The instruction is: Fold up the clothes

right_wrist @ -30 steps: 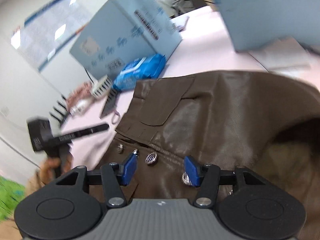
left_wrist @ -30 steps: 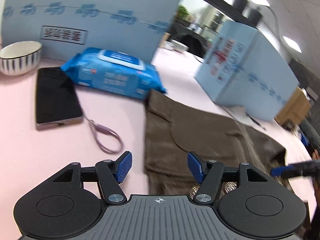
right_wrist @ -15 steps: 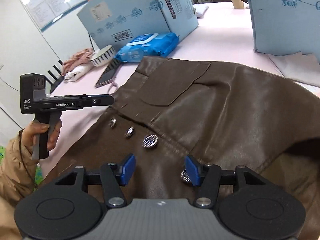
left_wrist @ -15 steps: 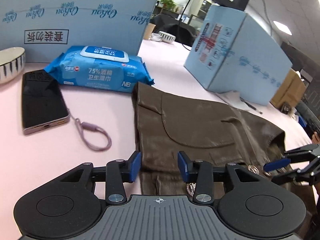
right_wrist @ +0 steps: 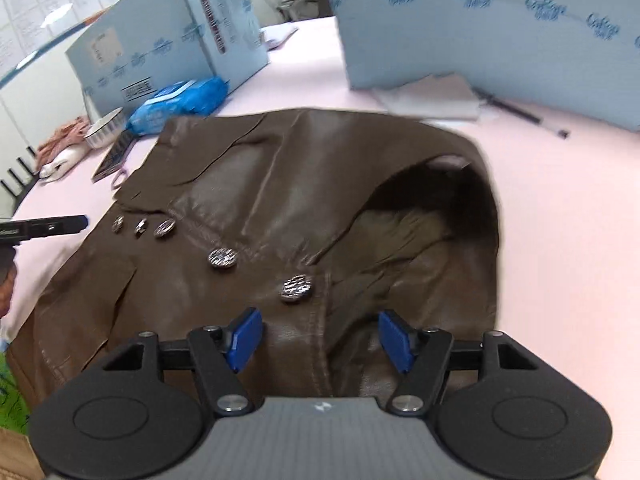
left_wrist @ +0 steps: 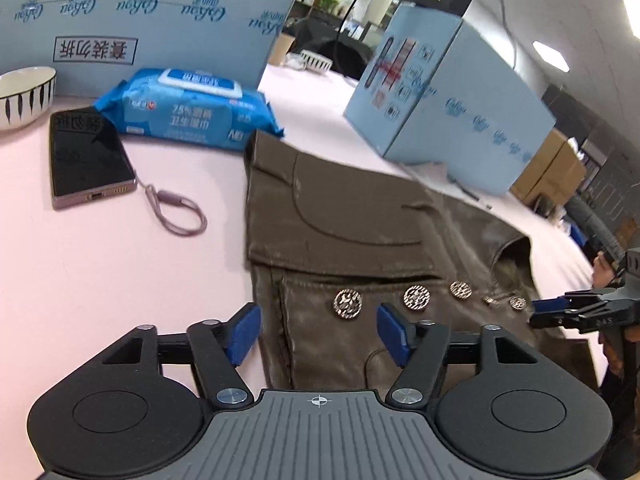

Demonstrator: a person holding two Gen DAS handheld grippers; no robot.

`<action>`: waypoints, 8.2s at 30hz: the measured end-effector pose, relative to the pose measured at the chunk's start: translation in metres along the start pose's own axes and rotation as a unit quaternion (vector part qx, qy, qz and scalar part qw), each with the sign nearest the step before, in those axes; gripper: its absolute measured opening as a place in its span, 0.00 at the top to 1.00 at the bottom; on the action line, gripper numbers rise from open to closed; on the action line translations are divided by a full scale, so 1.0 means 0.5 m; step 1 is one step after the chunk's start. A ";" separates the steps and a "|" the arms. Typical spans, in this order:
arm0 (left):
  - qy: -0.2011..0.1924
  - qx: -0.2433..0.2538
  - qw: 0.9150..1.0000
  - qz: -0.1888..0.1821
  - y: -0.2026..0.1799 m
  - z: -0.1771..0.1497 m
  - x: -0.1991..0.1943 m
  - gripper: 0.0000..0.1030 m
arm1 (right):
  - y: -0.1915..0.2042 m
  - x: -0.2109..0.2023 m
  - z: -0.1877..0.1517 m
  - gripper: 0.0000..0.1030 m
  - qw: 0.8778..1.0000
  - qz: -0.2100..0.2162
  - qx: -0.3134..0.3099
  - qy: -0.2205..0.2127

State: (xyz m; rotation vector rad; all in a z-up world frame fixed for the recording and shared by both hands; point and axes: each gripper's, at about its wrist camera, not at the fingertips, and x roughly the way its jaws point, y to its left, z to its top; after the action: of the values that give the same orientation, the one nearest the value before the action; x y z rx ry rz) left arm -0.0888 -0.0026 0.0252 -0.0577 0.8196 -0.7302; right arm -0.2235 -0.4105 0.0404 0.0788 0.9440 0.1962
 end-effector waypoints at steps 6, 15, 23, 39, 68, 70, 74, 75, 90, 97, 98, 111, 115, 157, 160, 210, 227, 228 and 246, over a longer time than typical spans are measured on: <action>-0.011 0.101 0.993 0.066 -0.064 -0.033 0.012 0.42 | 0.042 -0.016 -0.005 0.85 0.997 -0.041 -0.070 -0.010; -0.039 0.094 0.992 0.072 -0.042 -0.049 -0.014 0.83 | 0.035 -0.054 -0.010 0.97 0.996 -0.006 -0.053 -0.069; -0.071 0.115 0.987 0.085 -0.060 -0.062 -0.023 0.86 | 0.012 -0.091 -0.026 0.97 0.992 0.035 -0.026 -0.117; -0.038 0.214 0.967 0.136 -0.110 -0.036 0.033 0.62 | 0.060 -0.008 -0.007 0.87 0.992 -0.026 -0.117 -0.045; -0.047 0.188 0.975 0.111 -0.112 -0.055 -0.055 0.37 | -0.013 -0.153 -0.069 0.96 0.968 0.116 0.017 -0.220; -0.054 0.197 0.975 0.088 -0.128 -0.048 -0.058 0.36 | -0.017 -0.166 -0.079 0.96 0.964 0.123 0.021 -0.233; -0.054 0.198 0.978 0.035 -0.155 -0.029 -0.043 0.35 | -0.022 -0.204 -0.101 0.96 0.950 0.158 0.030 -0.269; -0.051 0.201 0.978 0.019 -0.163 -0.019 -0.024 0.34 | -0.018 -0.211 -0.101 0.96 0.948 0.159 0.025 -0.273; 0.021 0.200 0.978 -0.046 -0.163 -0.008 0.071 0.28 | 0.040 -0.310 -0.045 0.96 0.921 0.194 -0.033 -0.336; 0.054 0.210 0.976 -0.034 -0.192 -0.016 0.072 0.58 | 0.064 -0.345 -0.027 0.99 0.903 0.222 -0.044 -0.365; 0.060 0.201 0.977 -0.037 -0.191 -0.013 0.070 0.59 | 0.064 -0.350 -0.029 0.99 0.903 0.216 -0.043 -0.369; 0.002 0.208 0.978 -0.021 -0.201 -0.041 0.047 0.84 | -0.005 -0.205 -0.078 0.49 0.978 -0.054 -0.015 -0.199; -0.010 0.210 0.978 -0.012 -0.207 -0.043 0.030 0.84 | -0.054 -0.180 -0.077 0.45 0.989 0.011 0.044 -0.143; -0.033 0.165 0.978 0.126 -0.091 0.004 0.021 0.65 | -0.095 0.042 0.050 0.65 0.987 0.088 0.130 -0.040; -0.040 0.168 0.974 0.149 -0.086 0.004 0.008 0.64 | -0.091 0.022 0.044 0.64 0.991 0.048 0.112 -0.058; -0.144 0.141 0.979 0.036 -0.172 -0.156 -0.211 0.32 | 0.219 -0.035 -0.170 0.93 0.943 0.317 -0.100 0.012; -0.117 0.029 0.992 0.042 -0.058 -0.012 -0.124 0.25 | -0.087 -0.105 0.007 0.43 0.964 0.120 0.206 -0.120; -0.105 -0.011 0.994 0.034 -0.029 0.016 -0.100 0.26 | -0.120 -0.073 0.026 0.46 0.955 0.121 0.248 -0.106; -0.020 -0.133 0.991 0.019 0.099 0.094 0.085 0.88 | -0.175 0.071 0.070 0.68 0.943 0.147 0.292 -0.067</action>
State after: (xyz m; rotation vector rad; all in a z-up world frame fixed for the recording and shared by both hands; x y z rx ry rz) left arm -0.0091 -0.0015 0.0149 -0.2945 0.8735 -0.5791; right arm -0.1631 -0.4886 0.0192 0.7754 0.8263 0.1771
